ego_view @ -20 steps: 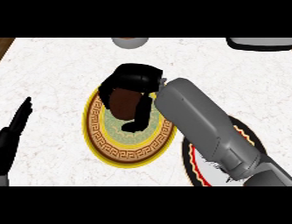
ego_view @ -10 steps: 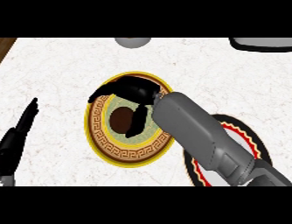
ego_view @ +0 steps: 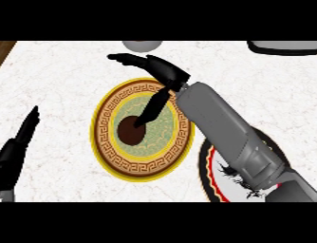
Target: Pick the cupcake from the plate and place it in the plate
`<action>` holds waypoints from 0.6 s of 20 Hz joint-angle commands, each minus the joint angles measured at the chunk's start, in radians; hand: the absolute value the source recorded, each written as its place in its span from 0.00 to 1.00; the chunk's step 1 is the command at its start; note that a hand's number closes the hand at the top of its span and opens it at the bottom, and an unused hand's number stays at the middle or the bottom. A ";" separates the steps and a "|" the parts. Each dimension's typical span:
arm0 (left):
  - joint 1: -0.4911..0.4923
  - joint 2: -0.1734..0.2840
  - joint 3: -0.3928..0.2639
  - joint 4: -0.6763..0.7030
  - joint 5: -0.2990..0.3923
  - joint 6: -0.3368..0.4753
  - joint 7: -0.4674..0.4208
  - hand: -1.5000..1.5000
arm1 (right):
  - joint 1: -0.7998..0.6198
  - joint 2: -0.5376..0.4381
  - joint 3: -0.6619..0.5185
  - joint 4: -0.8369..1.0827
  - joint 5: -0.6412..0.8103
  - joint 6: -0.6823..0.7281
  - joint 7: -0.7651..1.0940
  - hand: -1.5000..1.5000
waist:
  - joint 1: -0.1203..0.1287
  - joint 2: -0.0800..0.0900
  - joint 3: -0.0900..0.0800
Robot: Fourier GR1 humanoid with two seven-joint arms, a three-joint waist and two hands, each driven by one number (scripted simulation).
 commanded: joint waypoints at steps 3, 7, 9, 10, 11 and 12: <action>-0.001 -0.010 -0.018 -0.033 -0.005 -0.008 0.013 0.50 | -0.045 -0.057 -0.185 0.188 -0.131 0.112 -0.081 0.00 | 0.022 0.015 0.001; -0.021 -0.017 -0.022 -0.003 -0.017 -0.002 0.001 0.50 | -0.113 -0.119 -0.238 0.303 -0.143 0.203 -0.154 0.00 | 0.032 0.019 0.001; -0.041 -0.014 -0.026 -0.039 -0.013 -0.008 0.023 0.50 | -0.096 -0.167 -0.243 0.326 -0.140 0.276 -0.221 0.00 | 0.040 0.023 0.002; -0.051 0.008 0.001 0.023 0.002 -0.025 -0.016 0.50 | -0.114 -0.204 -0.258 0.336 -0.146 0.288 -0.232 0.00 | 0.044 0.031 0.001; -0.035 -0.011 -0.017 -0.008 -0.009 -0.012 -0.012 0.50 | -0.095 -0.217 -0.252 0.346 -0.136 0.314 -0.276 0.00 | 0.050 0.031 0.002; -0.027 0.003 -0.009 -0.034 -0.010 -0.013 0.007 0.50 | -0.106 -0.268 -0.259 0.356 -0.138 0.364 -0.278 0.00 | 0.052 0.028 0.002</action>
